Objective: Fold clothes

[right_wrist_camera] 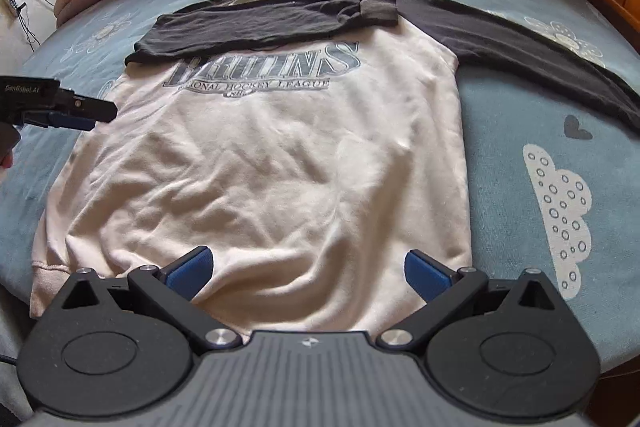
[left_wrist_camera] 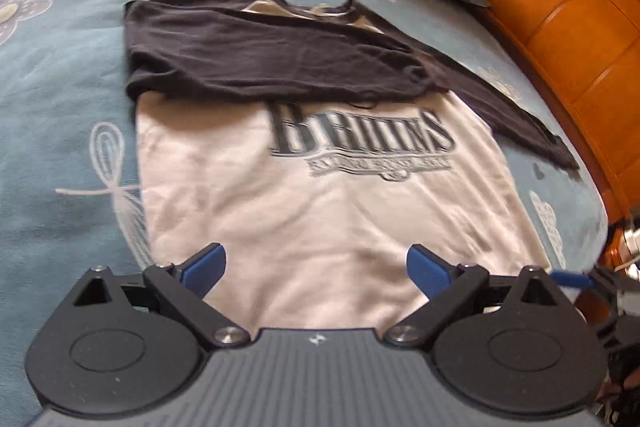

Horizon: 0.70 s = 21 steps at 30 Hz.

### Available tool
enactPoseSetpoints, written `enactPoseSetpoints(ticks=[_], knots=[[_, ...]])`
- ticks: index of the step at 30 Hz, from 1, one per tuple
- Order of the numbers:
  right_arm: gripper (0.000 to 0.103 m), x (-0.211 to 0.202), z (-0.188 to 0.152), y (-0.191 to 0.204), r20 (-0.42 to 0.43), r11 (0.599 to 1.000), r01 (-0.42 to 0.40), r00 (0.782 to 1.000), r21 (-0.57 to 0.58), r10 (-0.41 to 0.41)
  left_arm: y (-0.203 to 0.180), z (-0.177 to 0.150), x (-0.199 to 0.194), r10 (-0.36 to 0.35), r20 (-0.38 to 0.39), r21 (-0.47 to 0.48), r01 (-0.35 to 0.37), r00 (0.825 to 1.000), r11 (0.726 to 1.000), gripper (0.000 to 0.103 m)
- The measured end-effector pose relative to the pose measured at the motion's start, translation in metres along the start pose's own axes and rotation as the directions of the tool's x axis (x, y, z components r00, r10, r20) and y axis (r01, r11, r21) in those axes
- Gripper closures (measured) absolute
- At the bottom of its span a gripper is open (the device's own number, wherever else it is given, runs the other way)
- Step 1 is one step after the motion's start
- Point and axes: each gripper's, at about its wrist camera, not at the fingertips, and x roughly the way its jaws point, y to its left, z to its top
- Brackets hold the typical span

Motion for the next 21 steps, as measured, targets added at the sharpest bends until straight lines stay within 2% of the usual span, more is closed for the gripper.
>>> enactPoseSetpoints(ticks=[3, 5, 8, 10, 13, 17, 19, 21], knots=[[0.000, 0.004, 0.005, 0.005, 0.019, 1.000, -0.004, 1.000, -0.013, 0.004, 0.000, -0.015, 0.012, -0.001, -0.024, -0.025, 0.001, 1.000, 1.000, 0.005], [0.000, 0.013, 0.001, 0.005, -0.006, 1.000, -0.010, 1.000, -0.011, 0.010, 0.005, -0.026, 0.016, 0.006, -0.019, -0.056, -0.007, 1.000, 0.998, 0.005], [0.000, 0.028, -0.009, 0.003, -0.059, 1.000, -0.012, 0.998, -0.002, 0.012, 0.013, -0.037, 0.003, -0.006, 0.000, -0.108, 0.006, 1.000, 0.994, 0.005], [0.000, 0.029, -0.018, 0.004, -0.029, 1.000, 0.005, 1.000, -0.022, -0.005, 0.013, -0.041, -0.006, 0.020, -0.009, -0.111, -0.021, 1.000, 0.994, 0.005], [0.000, 0.031, -0.020, 0.008, -0.022, 0.998, 0.024, 0.999, -0.056, -0.026, -0.004, -0.045, -0.019, 0.065, -0.023, -0.047, -0.066, 0.998, 0.997, 0.006], [0.000, 0.033, -0.022, 0.012, -0.012, 0.995, 0.058, 0.998, -0.078, -0.059, -0.035, -0.060, -0.024, 0.022, -0.043, 0.049, -0.020, 0.999, 0.999, 0.005], [0.000, 0.033, -0.023, 0.012, -0.007, 0.995, 0.060, 0.998, -0.080, -0.061, -0.041, -0.072, -0.017, 0.024, -0.089, 0.053, -0.020, 0.996, 0.998, 0.005], [0.000, 0.032, -0.025, 0.012, -0.002, 0.995, 0.063, 0.998, -0.083, -0.063, -0.035, -0.085, -0.008, 0.046, -0.141, 0.012, -0.045, 0.989, 0.999, 0.005]])
